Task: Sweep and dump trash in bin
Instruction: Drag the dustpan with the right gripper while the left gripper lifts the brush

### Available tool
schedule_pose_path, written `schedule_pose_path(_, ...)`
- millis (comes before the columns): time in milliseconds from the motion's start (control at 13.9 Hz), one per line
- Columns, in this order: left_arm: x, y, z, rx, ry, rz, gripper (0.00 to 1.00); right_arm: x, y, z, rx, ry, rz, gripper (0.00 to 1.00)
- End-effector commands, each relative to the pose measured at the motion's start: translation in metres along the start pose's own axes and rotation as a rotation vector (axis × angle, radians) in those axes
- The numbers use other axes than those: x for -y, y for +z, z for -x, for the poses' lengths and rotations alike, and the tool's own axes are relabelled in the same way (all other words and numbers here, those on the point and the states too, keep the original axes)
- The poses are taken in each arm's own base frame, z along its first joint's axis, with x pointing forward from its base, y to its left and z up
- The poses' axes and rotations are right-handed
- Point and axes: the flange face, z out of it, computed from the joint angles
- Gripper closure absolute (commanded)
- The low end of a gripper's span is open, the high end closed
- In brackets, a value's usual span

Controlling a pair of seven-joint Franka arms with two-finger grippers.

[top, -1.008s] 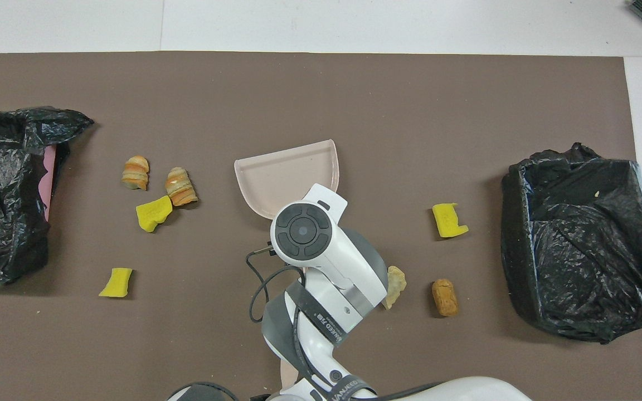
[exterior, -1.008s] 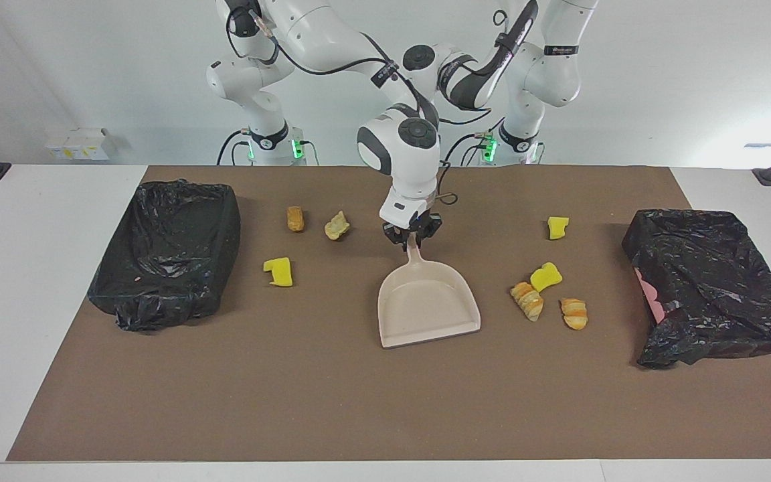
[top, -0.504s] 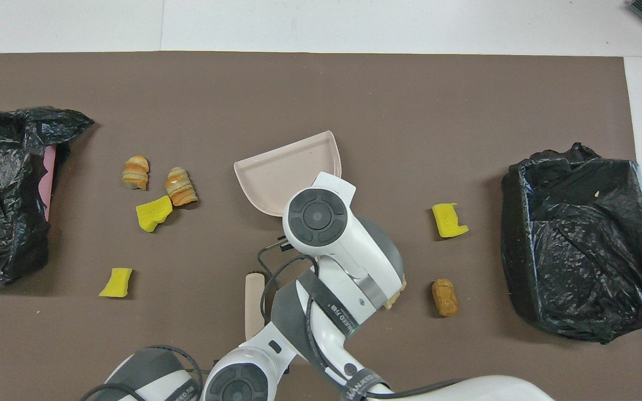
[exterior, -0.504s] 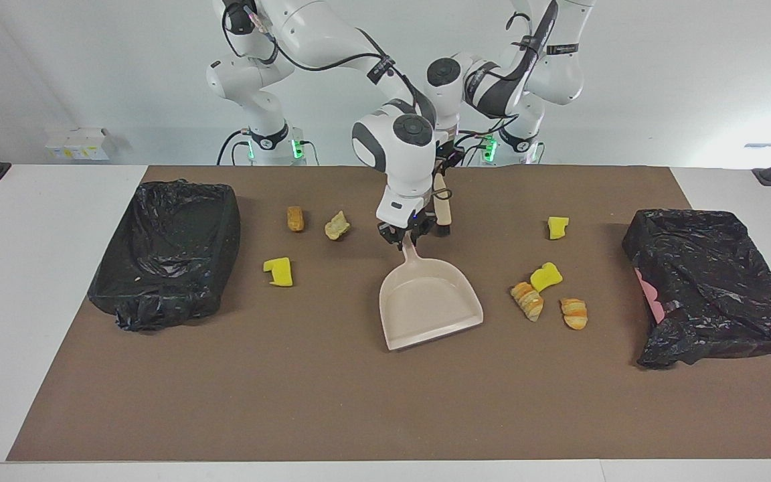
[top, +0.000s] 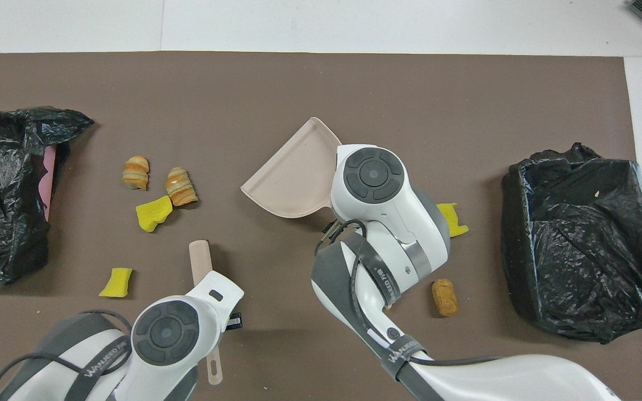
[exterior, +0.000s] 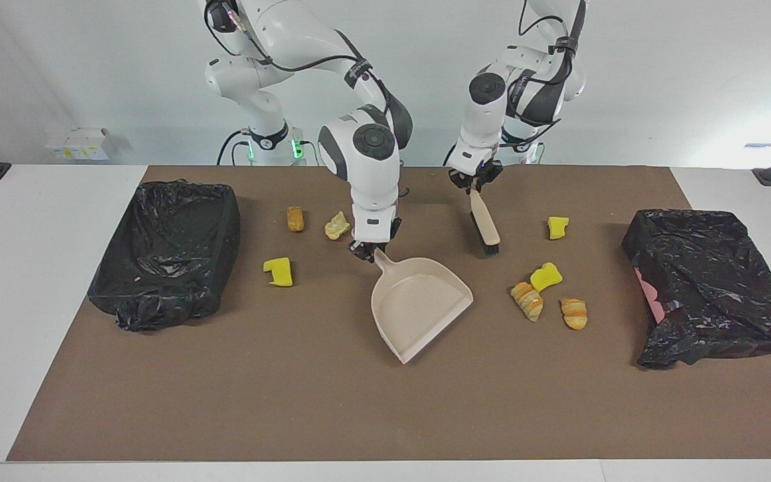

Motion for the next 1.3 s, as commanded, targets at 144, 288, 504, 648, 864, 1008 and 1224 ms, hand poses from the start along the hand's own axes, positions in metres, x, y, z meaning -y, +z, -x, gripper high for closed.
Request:
schedule_pose_path(144,0.050,-0.018,-0.024,0.022,-0.120,-0.160,1.00,-0.055,0.004,0.018,-0.011,-0.355,-0.004,1.00)
schedule_pose_path(288,0.076,-0.017,-0.034,0.067,-0.210,-0.210,1.00,-0.068,0.006,0.023,-0.006,-0.478,-0.001,1.00)
schedule_pose_path(504,0.117,-0.010,-0.031,0.166,-0.286,-0.265,1.00,-0.075,0.014,0.025,-0.002,-0.593,-0.001,1.00)
schedule_pose_path(648,0.147,0.002,-0.033,0.202,-0.354,-0.261,1.00,-0.073,0.021,0.023,0.004,-0.608,-0.003,1.00)
schedule_pose_path(864,0.166,0.017,-0.027,0.181,-0.356,-0.204,1.00,-0.075,0.025,0.019,0.002,-0.724,0.033,1.00)
schedule_pose_path(1008,0.156,0.026,-0.034,0.142,-0.351,-0.130,1.00,-0.075,0.027,0.018,0.006,-0.773,0.046,1.00)
schedule_pose_path(1224,0.134,0.025,-0.057,0.106,-0.331,0.024,1.00,-0.073,0.031,0.016,0.045,-0.822,0.080,1.00)
